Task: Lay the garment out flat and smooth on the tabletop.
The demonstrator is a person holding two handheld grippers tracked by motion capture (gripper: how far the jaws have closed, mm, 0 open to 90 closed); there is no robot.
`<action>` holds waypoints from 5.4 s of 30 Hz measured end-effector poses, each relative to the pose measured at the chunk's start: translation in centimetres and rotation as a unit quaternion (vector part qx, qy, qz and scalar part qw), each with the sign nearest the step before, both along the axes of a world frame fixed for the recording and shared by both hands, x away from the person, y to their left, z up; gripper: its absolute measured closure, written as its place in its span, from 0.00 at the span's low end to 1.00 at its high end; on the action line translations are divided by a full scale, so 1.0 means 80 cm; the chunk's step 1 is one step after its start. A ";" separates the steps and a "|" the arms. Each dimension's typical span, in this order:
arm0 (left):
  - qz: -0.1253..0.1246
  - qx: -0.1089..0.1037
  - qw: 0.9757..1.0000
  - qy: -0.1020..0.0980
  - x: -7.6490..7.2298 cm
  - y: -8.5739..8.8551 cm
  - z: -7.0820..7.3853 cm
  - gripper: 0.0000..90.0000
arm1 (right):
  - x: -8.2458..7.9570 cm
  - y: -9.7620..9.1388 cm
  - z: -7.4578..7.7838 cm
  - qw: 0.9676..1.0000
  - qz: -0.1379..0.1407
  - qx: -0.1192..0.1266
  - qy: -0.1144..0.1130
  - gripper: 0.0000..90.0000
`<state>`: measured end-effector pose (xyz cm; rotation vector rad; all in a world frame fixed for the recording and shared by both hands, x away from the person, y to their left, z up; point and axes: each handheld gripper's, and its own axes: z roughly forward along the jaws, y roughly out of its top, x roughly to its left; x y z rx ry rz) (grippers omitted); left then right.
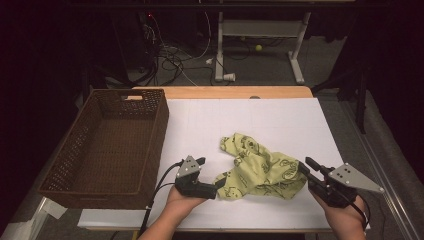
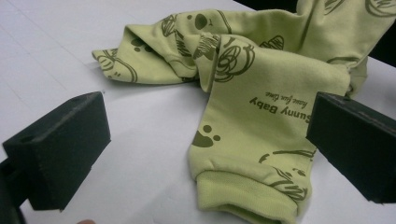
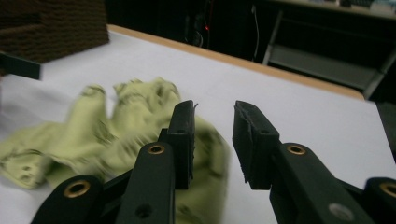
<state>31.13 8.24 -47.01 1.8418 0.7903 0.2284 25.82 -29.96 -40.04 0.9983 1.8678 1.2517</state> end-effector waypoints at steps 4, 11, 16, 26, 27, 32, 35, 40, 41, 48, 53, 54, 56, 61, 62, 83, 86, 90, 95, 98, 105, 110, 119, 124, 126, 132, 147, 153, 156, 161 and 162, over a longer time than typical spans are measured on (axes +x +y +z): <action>-0.005 0.004 1.000 0.000 0.001 -0.003 -0.005 0.00 | -0.007 0.029 0.002 0.999 0.048 -0.018 -0.002 0.73; -0.004 0.006 1.000 -0.004 0.000 -0.004 -0.005 0.00 | -0.001 0.093 -0.031 0.987 0.132 -0.073 0.053 0.62; -0.005 0.005 1.000 -0.008 -0.002 -0.005 -0.005 0.00 | 0.016 0.124 -0.069 0.975 0.140 -0.137 0.104 0.71; -0.005 0.002 1.000 -0.005 -0.002 -0.004 -0.006 0.00 | 0.007 0.102 -0.047 0.984 0.117 -0.119 0.057 0.93; -0.005 0.002 1.000 -0.005 -0.002 -0.004 -0.006 0.00 | 0.008 0.094 -0.041 0.987 0.106 -0.109 0.045 0.93; -0.006 0.002 1.000 -0.006 -0.002 -0.004 -0.006 0.00 | 0.019 0.062 -0.023 0.996 0.061 -0.068 0.021 0.93; -0.006 0.002 1.000 -0.005 -0.002 -0.004 -0.006 0.00 | 0.030 0.038 -0.020 0.998 0.035 -0.046 0.023 0.93; -0.008 0.001 1.000 -0.005 -0.002 -0.004 -0.006 0.00 | 0.044 0.001 -0.021 0.999 -0.004 -0.014 0.031 0.93; -0.009 0.001 1.000 -0.005 -0.002 -0.004 -0.006 0.00 | 0.046 -0.004 -0.021 0.999 -0.011 -0.009 0.031 0.93; -0.010 0.002 1.000 -0.006 -0.002 -0.005 -0.006 0.00 | 0.068 -0.047 -0.031 0.996 -0.062 0.026 0.050 0.93; -0.010 0.002 1.000 -0.006 -0.002 -0.005 -0.006 0.00 | 0.083 -0.078 -0.045 0.991 -0.106 0.036 0.073 0.93; -0.010 0.002 1.000 -0.006 -0.002 -0.005 -0.006 0.00 | 0.085 -0.082 -0.047 0.990 -0.111 0.035 0.075 0.93; -0.010 0.002 1.000 -0.005 -0.002 -0.005 -0.006 0.00 | 0.086 -0.086 -0.051 0.989 -0.117 0.038 0.083 0.92; -0.010 0.002 1.000 -0.006 -0.002 -0.005 -0.006 0.00 | 0.082 -0.082 -0.049 0.991 -0.100 0.036 0.086 0.75; -0.010 0.002 1.000 -0.006 -0.002 -0.005 -0.006 0.00 | 0.080 -0.078 -0.046 0.991 -0.098 0.032 0.081 0.71; -0.011 0.004 1.000 -0.006 -0.002 -0.005 -0.006 0.00 | 0.040 0.064 -0.070 0.977 0.078 -0.142 0.142 0.72; -0.011 0.004 1.000 -0.007 -0.002 -0.005 -0.006 0.00 | 0.040 0.053 -0.066 0.980 0.079 -0.117 0.143 0.87; -0.012 0.005 1.000 -0.009 -0.003 -0.005 -0.005 0.00 | 0.024 0.033 -0.051 0.986 0.068 -0.096 0.119 0.88; -0.013 0.005 1.000 -0.008 -0.003 -0.005 -0.005 0.00 | 0.002 0.008 -0.044 0.990 0.051 -0.071 0.111 0.88; -0.013 0.005 1.000 -0.009 -0.003 -0.005 -0.005 0.00 | -0.012 -0.011 -0.044 0.991 0.032 -0.070 0.109 0.87; -0.014 0.005 1.000 -0.008 -0.003 -0.005 -0.005 0.00 | -0.032 -0.068 -0.052 0.990 -0.022 -0.049 0.129 0.88; -0.013 0.006 1.000 -0.007 -0.003 -0.006 -0.005 0.00 | -0.046 -0.098 -0.058 0.989 -0.046 -0.030 0.140 0.87; -0.014 0.011 1.000 -0.003 -0.002 -0.007 -0.005 0.00 | -0.046 -0.065 -0.041 0.994 -0.004 -0.021 0.109 0.77; -0.013 0.011 1.000 -0.003 -0.002 -0.007 -0.005 0.00 | -0.025 -0.015 -0.032 0.993 0.036 -0.038 0.106 0.67; -0.013 0.011 1.000 -0.003 -0.002 -0.007 -0.005 0.00 | -0.011 0.012 -0.031 0.991 0.049 -0.057 0.107 0.62; -0.013 0.010 1.000 -0.005 -0.002 -0.007 -0.005 0.00 | 0.032 0.060 -0.050 0.979 0.037 -0.134 0.145 0.49; -0.015 0.008 1.000 0.002 0.000 -0.006 -0.005 0.00 | -0.019 -0.031 -0.047 0.989 0.013 -0.071 0.130 0.85; -0.027 0.025 0.999 -0.003 -0.001 -0.011 -0.004 0.04 | -0.017 -0.036 -0.057 0.988 0.021 -0.056 0.145 0.85; -0.039 0.027 0.999 0.004 -0.003 -0.014 -0.003 0.08 | -0.013 -0.023 -0.068 0.984 0.026 -0.093 0.153 0.83; -0.039 0.029 0.999 0.009 -0.003 -0.016 -0.004 0.08 | -0.002 -0.012 -0.079 0.979 0.016 -0.123 0.163 0.55; -0.039 0.029 0.999 0.009 -0.003 -0.016 -0.004 0.08 | 0.002 -0.008 -0.082 0.978 0.005 -0.130 0.163 0.50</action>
